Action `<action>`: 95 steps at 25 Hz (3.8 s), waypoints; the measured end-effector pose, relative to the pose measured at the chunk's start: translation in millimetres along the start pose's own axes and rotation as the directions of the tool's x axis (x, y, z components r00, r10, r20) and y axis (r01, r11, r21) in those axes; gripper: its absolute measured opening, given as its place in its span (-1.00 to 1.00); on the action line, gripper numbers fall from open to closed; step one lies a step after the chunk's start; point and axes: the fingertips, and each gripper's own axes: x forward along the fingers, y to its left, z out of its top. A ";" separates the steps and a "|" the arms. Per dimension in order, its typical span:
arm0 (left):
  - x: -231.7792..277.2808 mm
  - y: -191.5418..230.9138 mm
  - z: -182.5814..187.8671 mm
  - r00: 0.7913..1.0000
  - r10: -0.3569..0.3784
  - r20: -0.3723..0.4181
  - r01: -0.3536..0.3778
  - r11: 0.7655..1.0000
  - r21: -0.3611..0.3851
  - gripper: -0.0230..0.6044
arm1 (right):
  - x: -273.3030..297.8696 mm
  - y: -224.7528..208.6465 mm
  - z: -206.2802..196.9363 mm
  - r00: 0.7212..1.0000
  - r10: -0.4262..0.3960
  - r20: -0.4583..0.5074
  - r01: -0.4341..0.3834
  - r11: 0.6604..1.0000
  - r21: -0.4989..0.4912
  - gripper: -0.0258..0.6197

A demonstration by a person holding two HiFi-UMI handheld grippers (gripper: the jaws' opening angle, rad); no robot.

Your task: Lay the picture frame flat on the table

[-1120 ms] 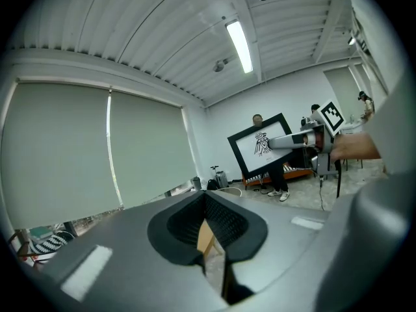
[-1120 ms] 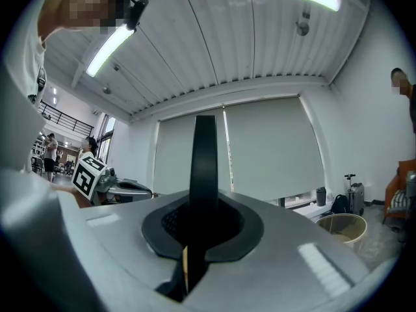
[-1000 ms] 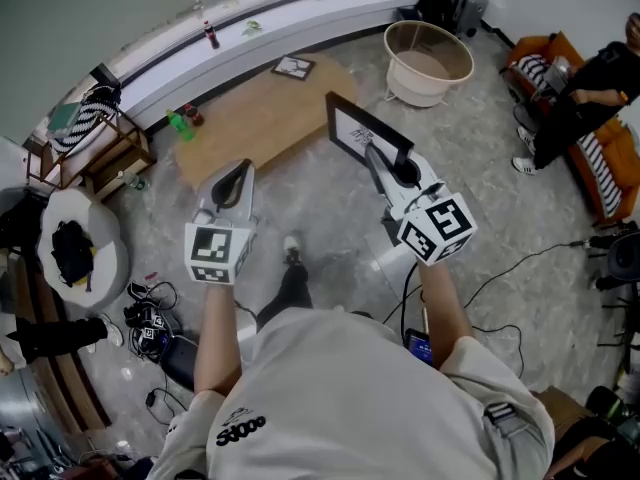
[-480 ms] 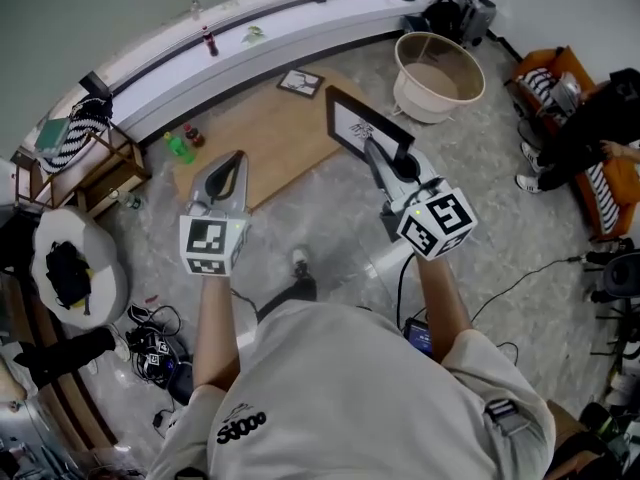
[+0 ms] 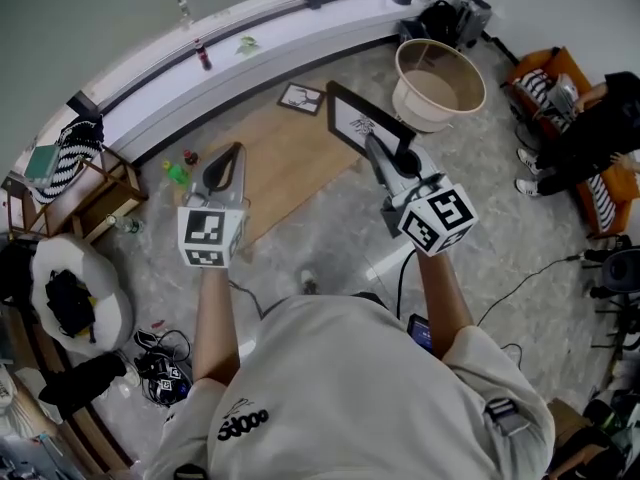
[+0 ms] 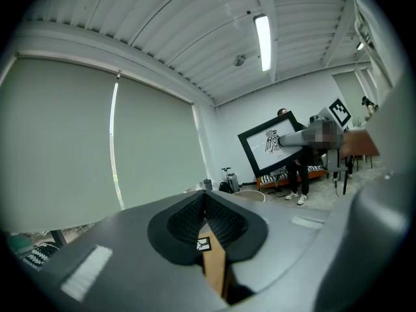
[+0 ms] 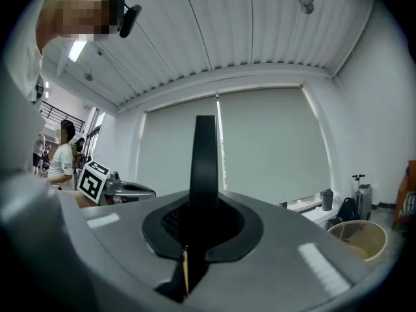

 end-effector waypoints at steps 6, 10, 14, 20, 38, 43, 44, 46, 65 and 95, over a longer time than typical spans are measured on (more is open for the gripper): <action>28.5 25.7 -10.8 1.000 -0.025 0.002 0.025 0.999 -0.024 -0.90 | 34.8 -9.5 -2.4 1.000 -0.020 -0.009 0.020 1.000 -0.013 -0.88; 42.0 34.2 -23.9 0.999 -0.040 -0.025 0.039 0.999 -0.033 -0.90 | 56.2 -17.6 -13.0 0.999 -0.021 -0.037 0.020 1.000 -0.008 -0.88; 55.0 42.3 -33.5 0.998 -0.037 -0.043 0.035 0.998 -0.044 -0.90 | 77.0 -27.7 -24.6 0.998 -0.003 -0.061 0.004 1.000 0.011 -0.88; 75.9 62.1 -58.5 0.995 0.000 -0.095 -0.006 0.998 -0.069 -0.90 | 117.5 -51.4 -51.8 0.992 0.047 -0.119 -0.045 0.999 0.022 -0.88; 207.8 143.0 -158.5 0.945 0.112 -0.306 -0.164 0.975 -0.149 -0.90 | 297.3 -174.0 -183.9 0.915 0.192 -0.355 -0.178 0.981 0.071 -0.88; 237.7 152.7 -191.9 0.939 0.109 -0.327 -0.172 0.970 -0.171 -0.90 | 334.1 -196.0 -241.8 0.860 0.240 -0.450 -0.234 0.970 0.071 -0.88; 243.4 154.7 -199.5 0.936 0.109 -0.336 -0.176 0.969 -0.174 -0.90 | 341.5 -199.4 -252.2 0.850 0.250 -0.464 -0.243 0.967 0.075 -0.88; 252.5 161.0 -215.6 0.926 0.115 -0.361 -0.190 0.965 -0.181 -0.90 | 358.1 -202.9 -272.5 0.833 0.271 -0.483 -0.261 0.961 0.090 -0.88; 300.3 176.1 -378.4 0.827 0.194 -0.527 -0.394 0.870 -0.298 -0.90 | 453.1 -197.9 -464.3 0.647 0.420 -0.636 -0.442 0.887 0.136 -0.88; 261.7 143.2 -481.4 0.787 0.158 -0.596 -0.469 0.781 -0.413 -0.90 | 438.7 -151.9 -633.7 0.382 0.182 -0.906 -0.710 0.685 -0.162 -0.87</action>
